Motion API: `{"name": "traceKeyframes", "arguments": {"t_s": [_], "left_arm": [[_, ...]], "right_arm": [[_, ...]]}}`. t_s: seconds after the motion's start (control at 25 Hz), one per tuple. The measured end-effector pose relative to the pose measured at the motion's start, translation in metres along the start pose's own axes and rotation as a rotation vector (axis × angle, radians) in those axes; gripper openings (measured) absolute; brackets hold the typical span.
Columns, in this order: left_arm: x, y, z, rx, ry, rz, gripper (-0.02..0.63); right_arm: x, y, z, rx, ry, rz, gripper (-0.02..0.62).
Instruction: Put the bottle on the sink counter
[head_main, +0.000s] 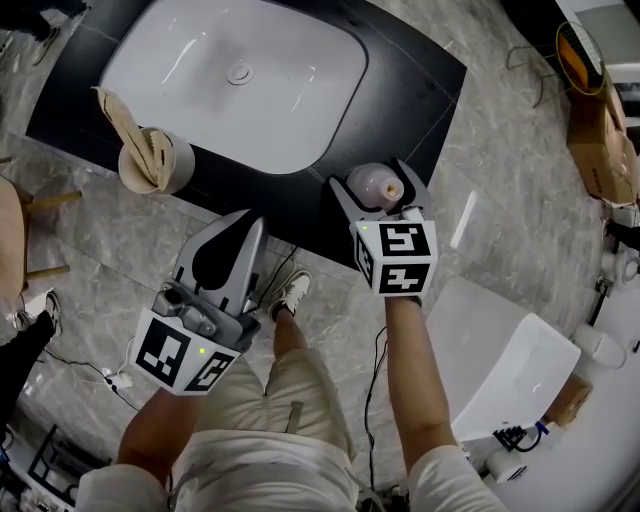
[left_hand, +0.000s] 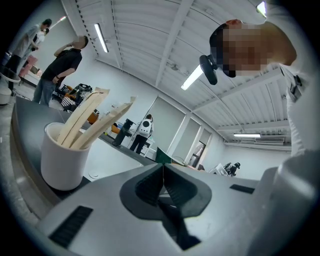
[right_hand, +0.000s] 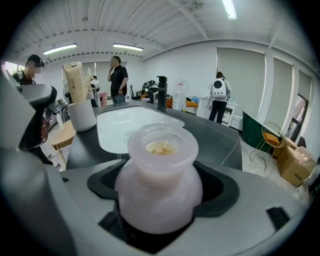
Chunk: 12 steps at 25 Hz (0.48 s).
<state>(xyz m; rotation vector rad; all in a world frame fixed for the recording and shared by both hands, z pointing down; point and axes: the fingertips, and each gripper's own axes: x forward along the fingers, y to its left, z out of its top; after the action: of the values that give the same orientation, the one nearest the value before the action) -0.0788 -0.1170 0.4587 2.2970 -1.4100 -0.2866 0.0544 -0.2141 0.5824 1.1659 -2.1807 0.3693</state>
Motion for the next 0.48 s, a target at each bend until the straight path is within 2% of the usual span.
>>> {"name": "traceKeyframes", "arguments": {"t_s": [0.48], "left_arm": [[-0.0104,0.0013,0.0062,0.002,0.0,-0.004,0.015]], "right_arm": [[-0.0058,-0.0012,-0.0004,0.04,-0.008,-0.006,0.433]]}}
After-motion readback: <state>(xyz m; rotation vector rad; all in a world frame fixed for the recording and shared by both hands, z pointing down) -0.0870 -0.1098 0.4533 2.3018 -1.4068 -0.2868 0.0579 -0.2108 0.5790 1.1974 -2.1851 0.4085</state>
